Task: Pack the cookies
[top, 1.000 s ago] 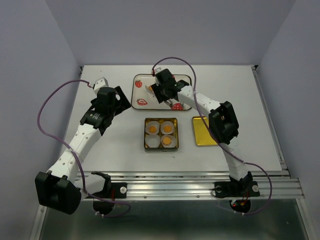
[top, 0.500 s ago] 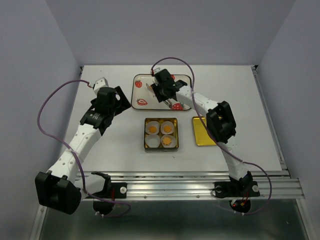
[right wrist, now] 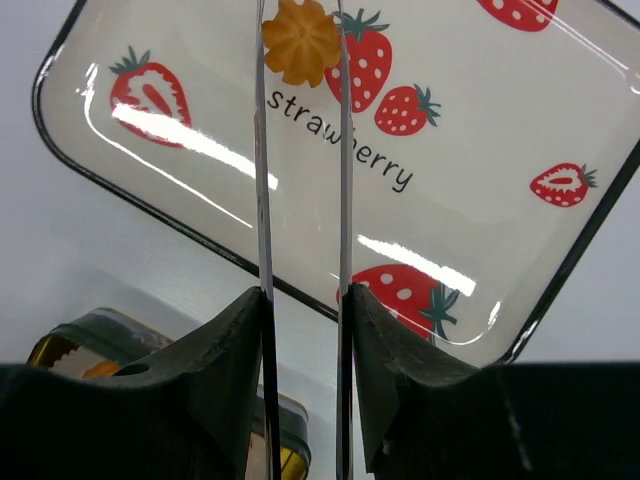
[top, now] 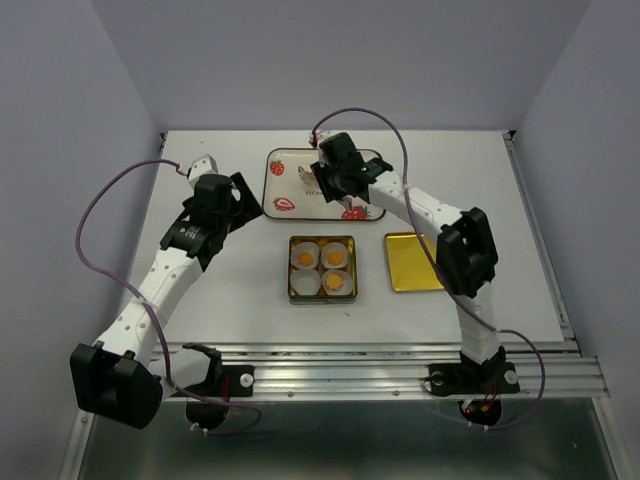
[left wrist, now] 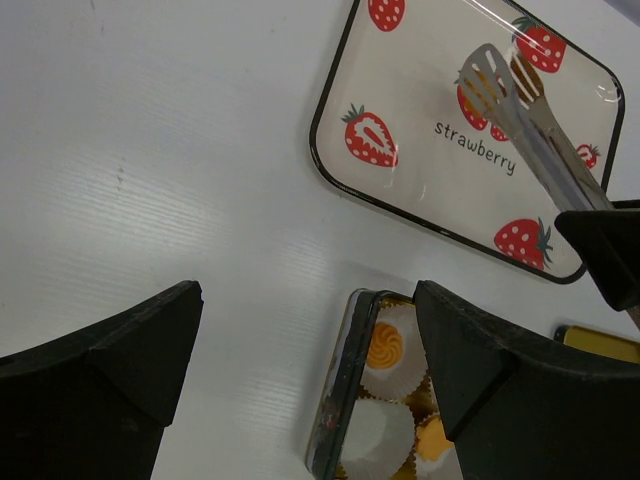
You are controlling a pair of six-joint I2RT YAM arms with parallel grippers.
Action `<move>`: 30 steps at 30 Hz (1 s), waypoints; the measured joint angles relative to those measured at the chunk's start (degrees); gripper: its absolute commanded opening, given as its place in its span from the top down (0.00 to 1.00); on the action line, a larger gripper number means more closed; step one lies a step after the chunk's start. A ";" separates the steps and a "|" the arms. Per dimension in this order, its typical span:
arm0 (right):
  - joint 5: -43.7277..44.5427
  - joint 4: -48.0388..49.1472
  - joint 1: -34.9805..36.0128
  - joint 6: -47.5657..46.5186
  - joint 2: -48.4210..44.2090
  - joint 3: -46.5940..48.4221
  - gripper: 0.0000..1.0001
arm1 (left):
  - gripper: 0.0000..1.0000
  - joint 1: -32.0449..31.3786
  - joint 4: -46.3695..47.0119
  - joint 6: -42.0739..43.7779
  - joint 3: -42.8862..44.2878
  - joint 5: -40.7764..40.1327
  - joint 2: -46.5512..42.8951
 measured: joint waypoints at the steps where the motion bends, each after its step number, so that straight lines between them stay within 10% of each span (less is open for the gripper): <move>1: -0.39 0.48 0.00 0.02 -1.42 -1.05 0.63 | 0.01 0.00 0.04 0.02 0.00 0.22 0.00; 30: -11.52 1.51 15.82 10.05 -47.74 -42.77 0.63 | 0.01 -0.02 0.83 0.02 -0.11 2.34 -0.09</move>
